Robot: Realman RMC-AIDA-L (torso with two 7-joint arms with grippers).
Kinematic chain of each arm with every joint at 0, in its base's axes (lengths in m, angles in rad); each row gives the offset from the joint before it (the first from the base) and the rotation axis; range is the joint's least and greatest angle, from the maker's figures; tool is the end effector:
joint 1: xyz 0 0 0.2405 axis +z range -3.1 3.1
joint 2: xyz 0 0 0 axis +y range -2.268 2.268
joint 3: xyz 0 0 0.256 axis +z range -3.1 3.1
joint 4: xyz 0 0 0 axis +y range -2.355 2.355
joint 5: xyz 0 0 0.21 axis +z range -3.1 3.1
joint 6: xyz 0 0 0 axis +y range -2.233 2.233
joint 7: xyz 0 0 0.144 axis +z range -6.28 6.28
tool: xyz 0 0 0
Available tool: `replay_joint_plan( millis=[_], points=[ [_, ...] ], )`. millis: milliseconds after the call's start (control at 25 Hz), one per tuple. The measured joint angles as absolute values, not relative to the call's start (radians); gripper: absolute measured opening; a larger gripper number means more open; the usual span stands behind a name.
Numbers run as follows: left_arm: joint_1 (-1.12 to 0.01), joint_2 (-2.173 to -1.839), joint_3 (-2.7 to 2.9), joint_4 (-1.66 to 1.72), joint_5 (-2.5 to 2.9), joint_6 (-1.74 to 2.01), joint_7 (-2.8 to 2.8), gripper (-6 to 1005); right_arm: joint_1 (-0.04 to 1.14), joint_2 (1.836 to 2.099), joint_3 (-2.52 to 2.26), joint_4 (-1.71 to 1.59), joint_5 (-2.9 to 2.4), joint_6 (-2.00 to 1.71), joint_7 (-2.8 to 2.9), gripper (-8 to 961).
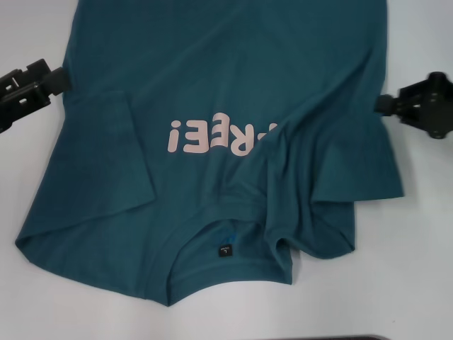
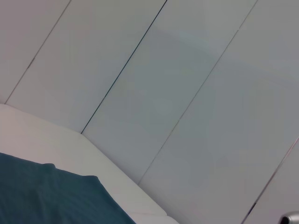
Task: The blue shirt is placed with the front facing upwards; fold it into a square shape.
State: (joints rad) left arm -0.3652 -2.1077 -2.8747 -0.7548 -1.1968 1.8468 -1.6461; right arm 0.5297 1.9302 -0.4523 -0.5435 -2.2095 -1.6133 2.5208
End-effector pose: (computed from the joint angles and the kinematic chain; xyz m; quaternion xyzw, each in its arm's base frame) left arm -0.3018 0.2712 0.0654 -0.8124 -0.3685 -0.4172 0.1737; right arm 0.3175 0.3225 0.0532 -0.6329 0.7315 0.2521 0.0272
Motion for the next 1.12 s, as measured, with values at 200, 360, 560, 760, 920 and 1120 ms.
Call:
replay_joint_plan(
  millis=[200,360,560,760,920,1120],
  points=[
    [-0.365,-2.108,-2.875,-0.755,-1.199,1.846,-1.646,888,0.501,1.900,-0.399,-0.545,-2.209,-1.614,2.526,12],
    [-0.365,-2.108,-2.875,-0.755,-1.200,1.845,-1.646,888,0.499,1.891,-0.392,-0.544,-2.209,-1.614,2.530,12],
    [-0.364,-2.107,-2.875,-0.753,-1.200,1.837,-1.646,887,0.523,1.903,-0.406,-0.510,-2.211,-1.614,2.531,12],
    [-0.362,-2.106,-2.876,-0.754,-1.214,1.835,-1.646,886,0.540,1.936,-0.384,-0.467,-2.192,-1.589,2.531,13],
    [-0.357,-2.106,-2.876,-0.755,-1.240,1.835,-1.652,886,0.541,1.971,-0.379,-0.465,-2.150,-1.570,2.531,13],
    [-0.355,-2.102,-2.876,-0.756,-1.243,1.825,-1.680,886,0.545,1.988,-0.394,-0.467,-2.114,-1.551,2.534,13]
  ],
)
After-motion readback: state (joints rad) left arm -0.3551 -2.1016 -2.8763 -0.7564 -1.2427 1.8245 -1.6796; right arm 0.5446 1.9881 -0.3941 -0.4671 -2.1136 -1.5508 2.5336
